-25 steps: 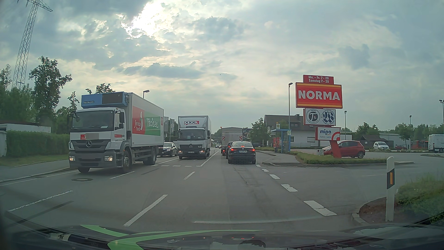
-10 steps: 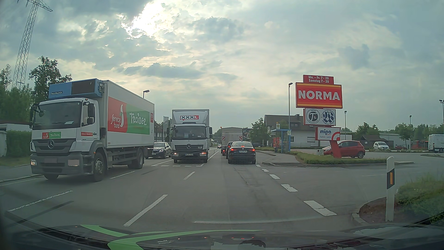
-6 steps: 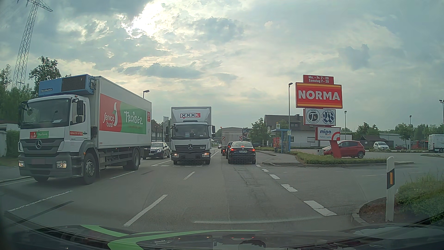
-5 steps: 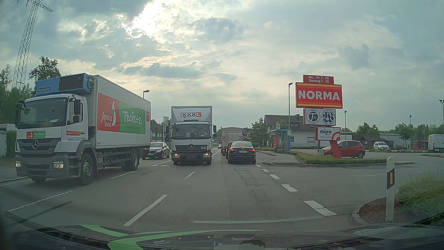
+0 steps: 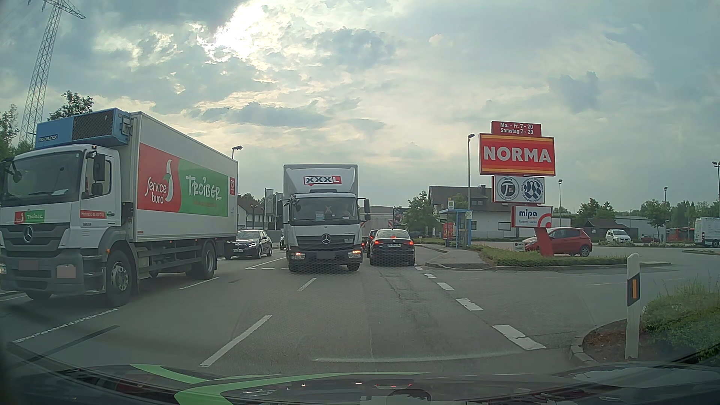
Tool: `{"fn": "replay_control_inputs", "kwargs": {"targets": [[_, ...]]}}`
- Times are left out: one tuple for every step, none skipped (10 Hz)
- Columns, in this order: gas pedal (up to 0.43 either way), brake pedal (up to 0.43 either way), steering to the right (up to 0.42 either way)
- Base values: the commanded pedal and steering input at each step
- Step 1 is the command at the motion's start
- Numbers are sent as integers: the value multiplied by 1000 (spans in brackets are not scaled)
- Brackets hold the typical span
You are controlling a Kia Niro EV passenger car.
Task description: Follow the waypoints while adhering to traffic rules and regulations
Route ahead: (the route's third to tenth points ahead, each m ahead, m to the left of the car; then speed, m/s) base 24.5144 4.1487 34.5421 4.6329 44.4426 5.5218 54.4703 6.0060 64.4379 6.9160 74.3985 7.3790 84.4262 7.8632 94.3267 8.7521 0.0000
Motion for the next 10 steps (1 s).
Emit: {"fn": "replay_control_inputs", "kwargs": {"targets": [[0,268,2],[0,274,2],[0,268,2],[0,274,3],[0,268,2],[0,268,2],[0,268,2],[0,268,3],[0,268,2],[0,268,3]]}}
